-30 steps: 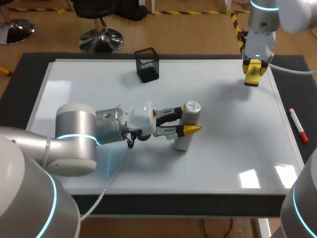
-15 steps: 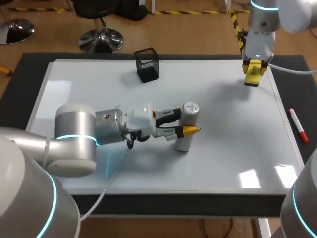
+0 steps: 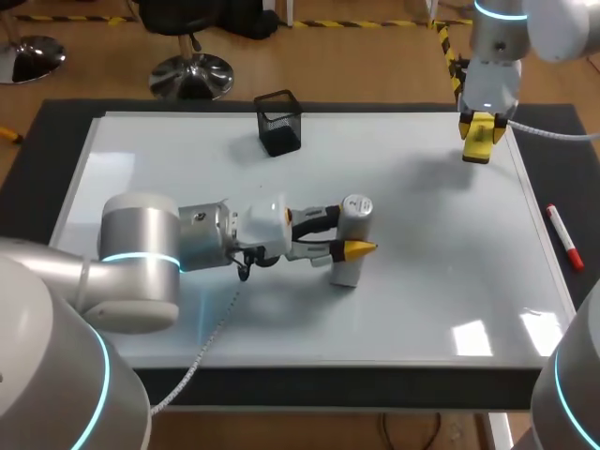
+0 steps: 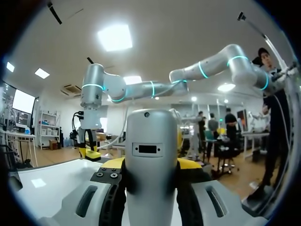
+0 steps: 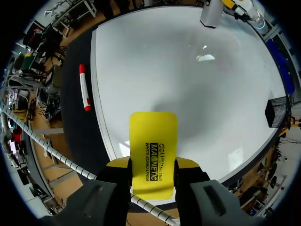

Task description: Pick up the inspection probe, press it on each red-marked spot on the whiteboard one by one, put down the probe, pick up the eraser, and wipe off all the red marks.

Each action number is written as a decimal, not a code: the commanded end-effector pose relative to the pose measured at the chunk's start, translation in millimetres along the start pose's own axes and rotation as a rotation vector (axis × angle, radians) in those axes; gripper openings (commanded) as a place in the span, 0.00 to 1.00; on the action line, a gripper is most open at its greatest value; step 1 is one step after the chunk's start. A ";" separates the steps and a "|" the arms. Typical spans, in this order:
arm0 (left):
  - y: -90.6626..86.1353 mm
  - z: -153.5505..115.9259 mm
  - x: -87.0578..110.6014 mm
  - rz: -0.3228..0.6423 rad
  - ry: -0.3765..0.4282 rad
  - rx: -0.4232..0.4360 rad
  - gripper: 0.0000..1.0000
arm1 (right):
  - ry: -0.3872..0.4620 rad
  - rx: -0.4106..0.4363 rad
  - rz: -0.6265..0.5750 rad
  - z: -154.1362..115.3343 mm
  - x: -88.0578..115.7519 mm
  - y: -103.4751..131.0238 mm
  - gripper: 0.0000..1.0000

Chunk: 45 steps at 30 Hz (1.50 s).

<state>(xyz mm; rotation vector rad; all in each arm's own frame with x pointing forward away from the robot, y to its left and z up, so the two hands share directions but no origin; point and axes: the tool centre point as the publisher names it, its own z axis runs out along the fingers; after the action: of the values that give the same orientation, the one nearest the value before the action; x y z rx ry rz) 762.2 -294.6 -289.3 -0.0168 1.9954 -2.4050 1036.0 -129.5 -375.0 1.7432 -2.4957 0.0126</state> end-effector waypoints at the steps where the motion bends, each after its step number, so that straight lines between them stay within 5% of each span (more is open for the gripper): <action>1: -1.7 -0.4 1.5 0.003 -0.001 -0.006 0.00 | 0.003 0.000 -0.002 -1.4 0.5 -0.6 0.00; 35: 3.5 -5.6 8.7 -0.007 -0.013 -0.014 0.00 | 0.003 0.000 -0.002 -1.4 0.5 -0.6 0.00; 45: -17.2 -3.8 6.4 0.021 -0.012 0.043 0.00 | 0.003 0.000 -0.002 -1.4 0.5 -0.6 0.00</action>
<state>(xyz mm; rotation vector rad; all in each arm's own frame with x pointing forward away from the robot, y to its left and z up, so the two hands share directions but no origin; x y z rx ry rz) 755.1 -290.6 -276.4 -0.0092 1.9380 -2.4253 1036.0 -129.6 -375.0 1.7431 -2.4958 0.0126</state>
